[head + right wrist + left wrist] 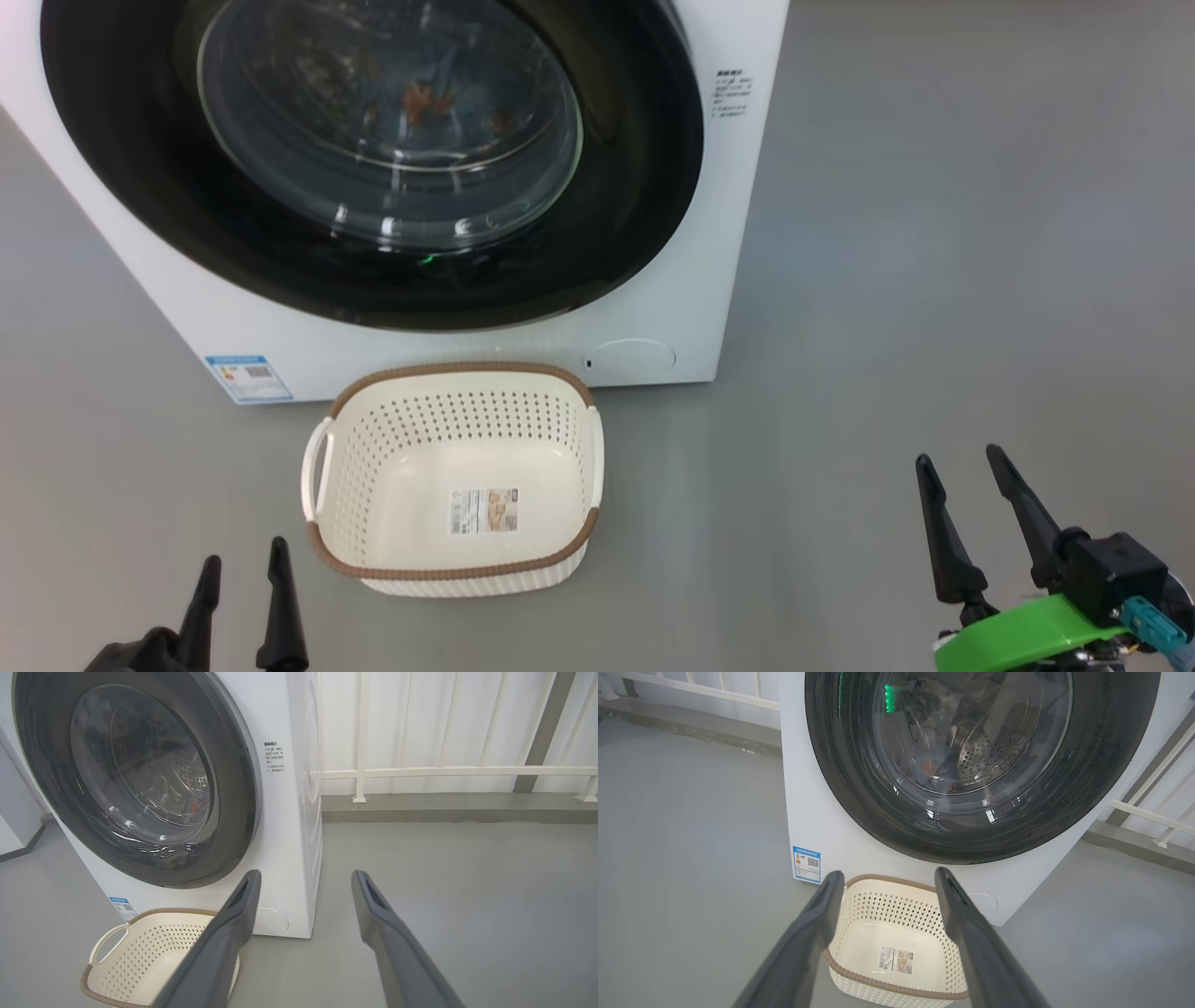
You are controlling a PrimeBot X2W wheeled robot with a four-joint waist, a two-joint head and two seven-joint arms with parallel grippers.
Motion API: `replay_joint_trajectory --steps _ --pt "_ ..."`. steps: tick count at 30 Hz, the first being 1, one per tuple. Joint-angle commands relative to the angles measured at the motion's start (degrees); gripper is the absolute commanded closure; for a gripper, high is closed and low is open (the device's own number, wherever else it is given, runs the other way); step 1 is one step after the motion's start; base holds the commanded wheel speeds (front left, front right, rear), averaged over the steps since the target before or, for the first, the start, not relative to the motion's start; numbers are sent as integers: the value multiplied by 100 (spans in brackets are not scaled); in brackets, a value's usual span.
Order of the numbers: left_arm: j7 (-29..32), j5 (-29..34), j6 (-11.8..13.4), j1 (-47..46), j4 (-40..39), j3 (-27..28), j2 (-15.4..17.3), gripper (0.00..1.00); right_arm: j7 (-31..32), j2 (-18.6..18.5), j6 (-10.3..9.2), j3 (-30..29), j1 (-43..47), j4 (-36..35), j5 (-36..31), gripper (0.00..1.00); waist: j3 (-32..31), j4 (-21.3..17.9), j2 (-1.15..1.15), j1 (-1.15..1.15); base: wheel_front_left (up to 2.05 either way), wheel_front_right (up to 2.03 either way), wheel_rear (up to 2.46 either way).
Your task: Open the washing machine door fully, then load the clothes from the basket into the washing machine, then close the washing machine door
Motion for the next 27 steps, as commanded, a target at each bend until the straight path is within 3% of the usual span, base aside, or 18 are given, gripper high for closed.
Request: replay_joint_trajectory --steps 1,27 --pt "-47 53 42 -19 -170 153 110 0 -25 -13 -32 101 -3 -108 35 0 -122 -81 0 0 0 0 0" --pt "-47 140 45 156 -400 162 110 0 -25 61 -32 23 106 -8 12 0 -200 52 0 0 0 0 0"
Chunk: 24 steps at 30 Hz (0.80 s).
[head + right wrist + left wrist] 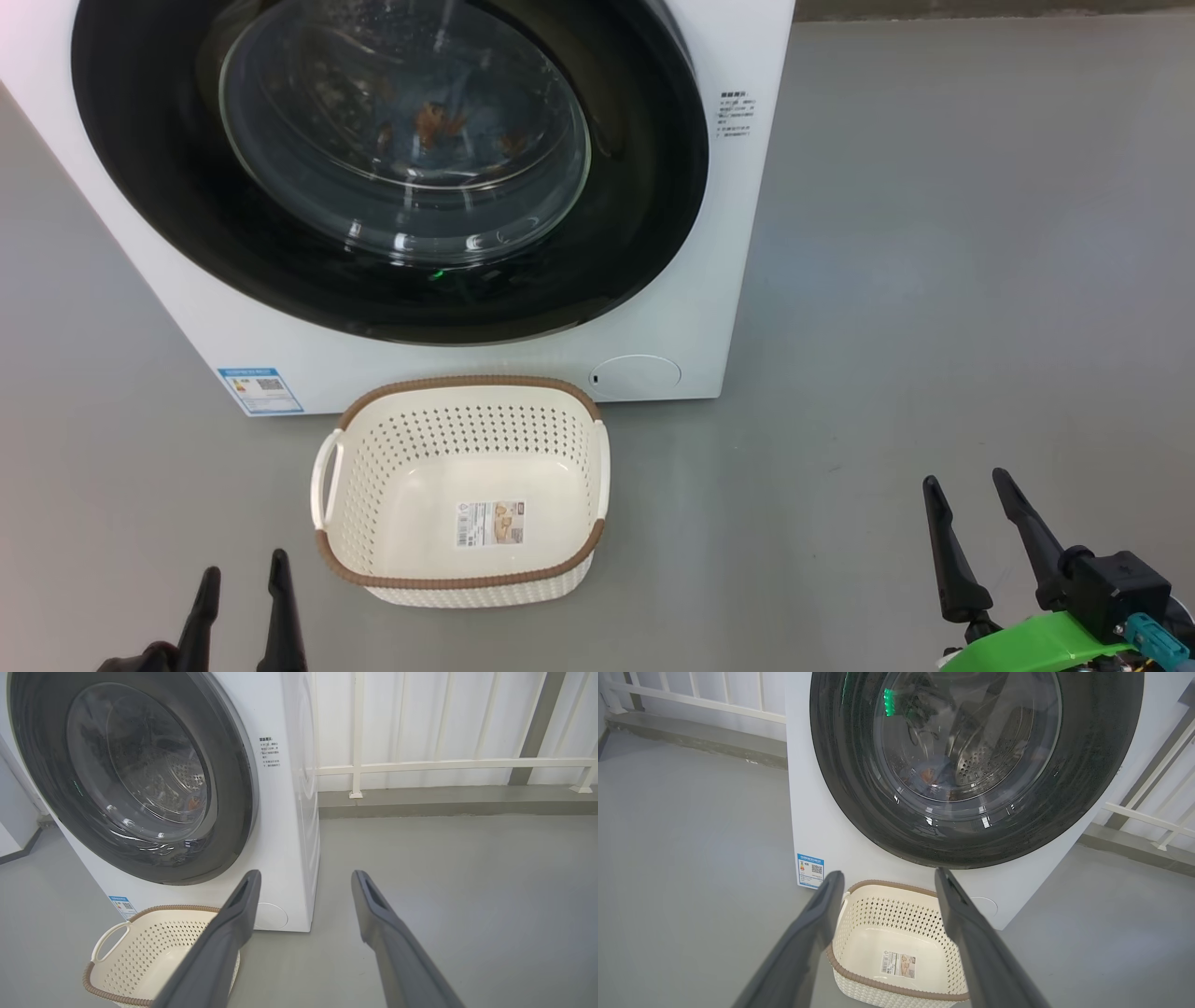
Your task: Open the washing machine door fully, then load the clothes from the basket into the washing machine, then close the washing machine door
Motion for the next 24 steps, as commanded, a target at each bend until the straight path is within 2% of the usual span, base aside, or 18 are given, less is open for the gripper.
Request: replay_joint_trajectory --steps 1,24 --pt "-47 60 21 -95 -173 183 106 0 -25 -12 -32 177 -66 -119 14 0 13 4 0 0 0 0 0" --pt "-47 -6 41 -107 -177 176 106 0 -25 -2 -32 150 -60 -116 6 0 30 70 0 0 0 0 0"
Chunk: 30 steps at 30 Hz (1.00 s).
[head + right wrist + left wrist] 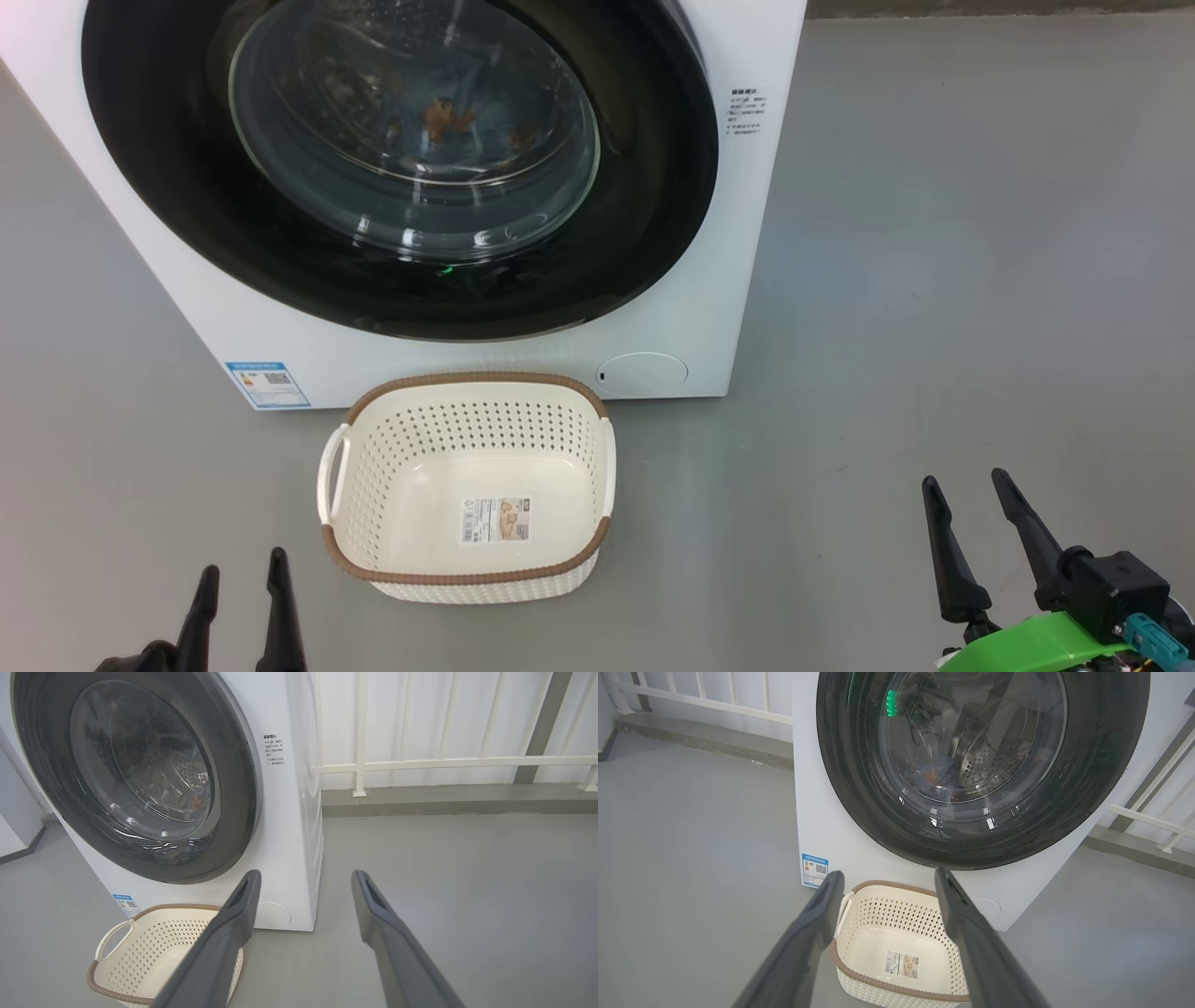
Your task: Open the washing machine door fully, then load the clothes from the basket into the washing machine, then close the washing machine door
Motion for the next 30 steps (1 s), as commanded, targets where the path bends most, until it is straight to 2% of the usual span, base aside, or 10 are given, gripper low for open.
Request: replay_joint_trajectory --steps 1,18,19,23,28,30 --pt "-47 4 26 -108 -137 180 106 0 -25 -23 -32 161 -60 -114 13 0 2 0 0 0 0 0 0" --pt "-47 0 28 -125 -110 193 106 0 -25 -20 -32 142 -67 -117 7 0 22 6 0 0 0 0 0" --pt "1 -5 0 -2 6 14 0 100 0 2 0 -4 -1 3 2 100 23 6 0 0 0 0 0" --pt "64 -74 -3 0 271 1 -75 100 28 52 2 -14 -10 320 82 100 22 4 0 0 0 0 0" --pt "150 -360 -13 -27 254 27 -68 100 119 49 1 -18 -29 325 420 100 -2 -17 0 12 0 0 0" --pt "181 -476 -18 -31 243 33 -65 100 152 48 0 -17 -34 327 556 100 -9 -24 0 10 0 0 0"
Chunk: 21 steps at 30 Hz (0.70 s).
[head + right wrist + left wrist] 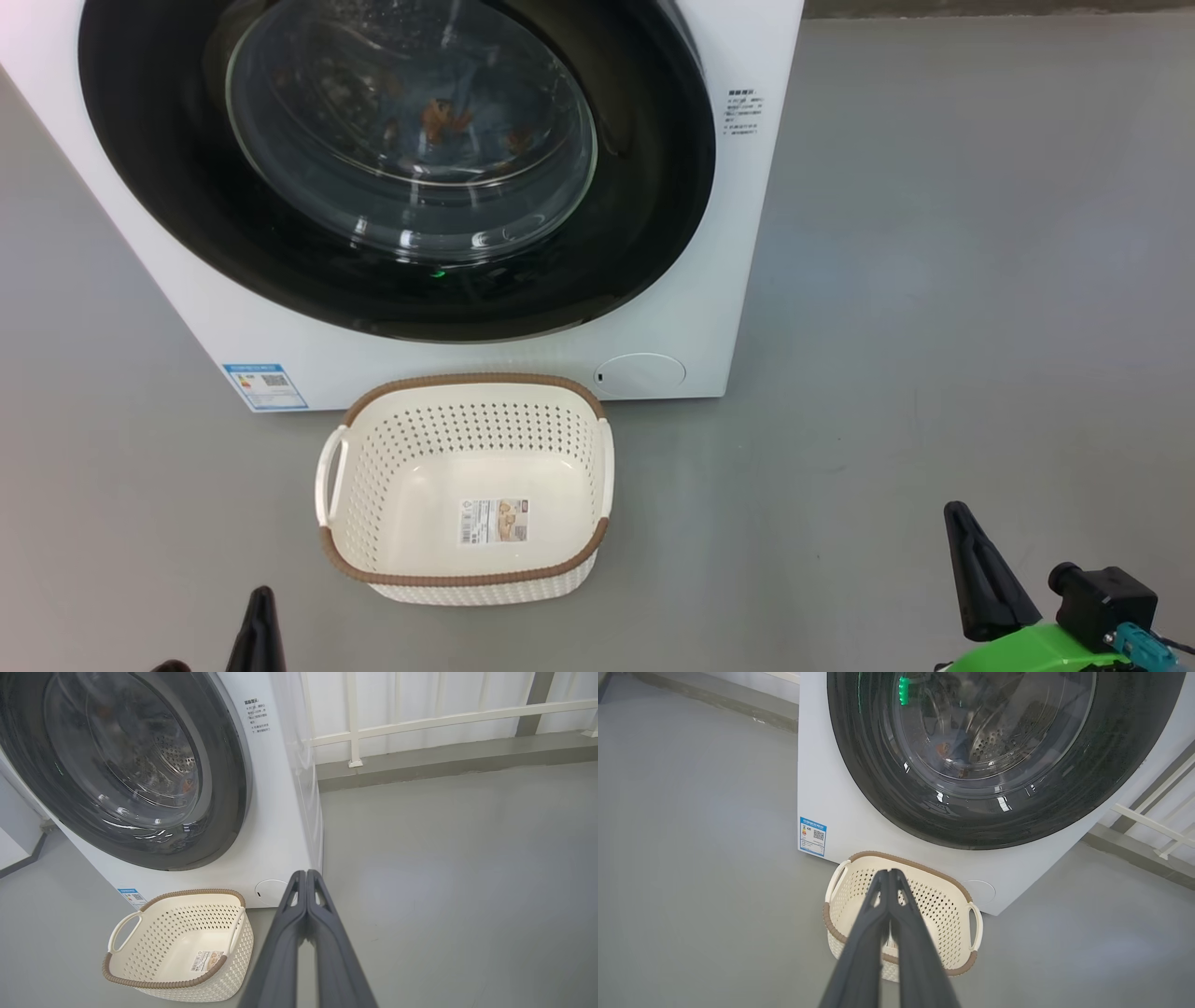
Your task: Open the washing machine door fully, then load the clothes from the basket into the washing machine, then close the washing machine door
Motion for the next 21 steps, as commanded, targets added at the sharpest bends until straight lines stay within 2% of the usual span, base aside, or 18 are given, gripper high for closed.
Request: replay_joint_trajectory --steps 1,21 --pt "52 -157 -20 -64 -132 40 85 100 51 -36 -3 -5 -44 -123 234 100 -1 -7 0 2 0 0 0" --pt "375 -1307 -63 -180 -206 114 114 100 384 -47 -8 -6 -151 -81 1587 100 -33 -80 0 -3 0 0 0"
